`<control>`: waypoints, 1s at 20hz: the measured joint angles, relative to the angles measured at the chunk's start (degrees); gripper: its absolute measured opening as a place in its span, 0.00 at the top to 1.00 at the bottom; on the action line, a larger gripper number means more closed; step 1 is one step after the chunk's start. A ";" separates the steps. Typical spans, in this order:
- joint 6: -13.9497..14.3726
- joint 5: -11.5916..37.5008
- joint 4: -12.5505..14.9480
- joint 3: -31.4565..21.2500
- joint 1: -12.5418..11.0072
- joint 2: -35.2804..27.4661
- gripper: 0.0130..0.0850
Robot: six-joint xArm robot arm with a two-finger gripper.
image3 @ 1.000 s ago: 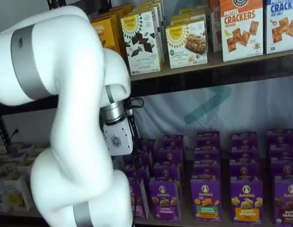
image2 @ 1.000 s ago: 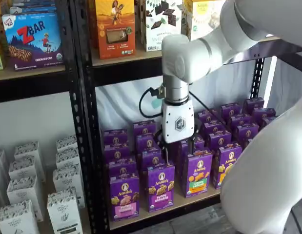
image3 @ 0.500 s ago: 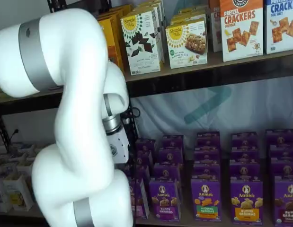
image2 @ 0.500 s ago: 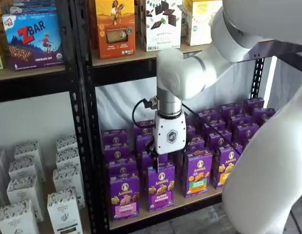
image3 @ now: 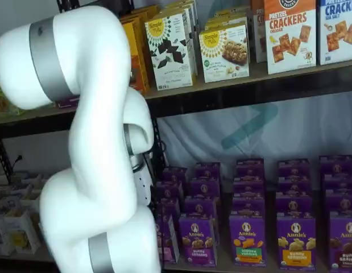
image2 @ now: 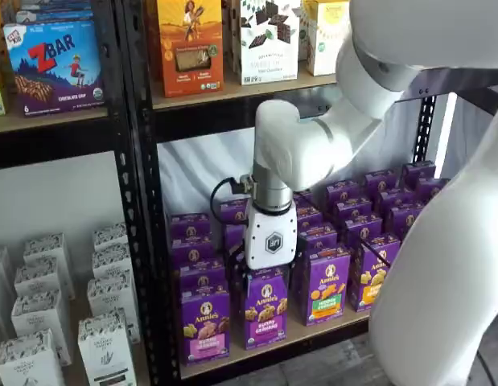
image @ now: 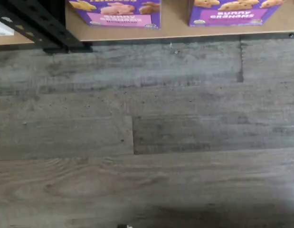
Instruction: Pick up the purple box with a pink patch in the middle, on the bottom shelf, the first box from the left
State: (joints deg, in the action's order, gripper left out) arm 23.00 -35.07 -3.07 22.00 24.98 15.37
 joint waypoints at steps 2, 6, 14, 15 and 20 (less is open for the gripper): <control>1.27 1.45 0.79 0.45 0.69 -1.64 0.00; 4.22 3.37 2.80 1.79 2.00 -4.86 0.00; 6.50 5.71 3.47 4.67 3.69 -10.87 0.00; 6.82 6.38 3.81 5.23 3.73 -12.00 0.00; 5.37 10.27 3.03 7.97 3.03 -17.09 0.00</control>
State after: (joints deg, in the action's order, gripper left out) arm 28.37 -24.80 -0.05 29.97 28.01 -1.72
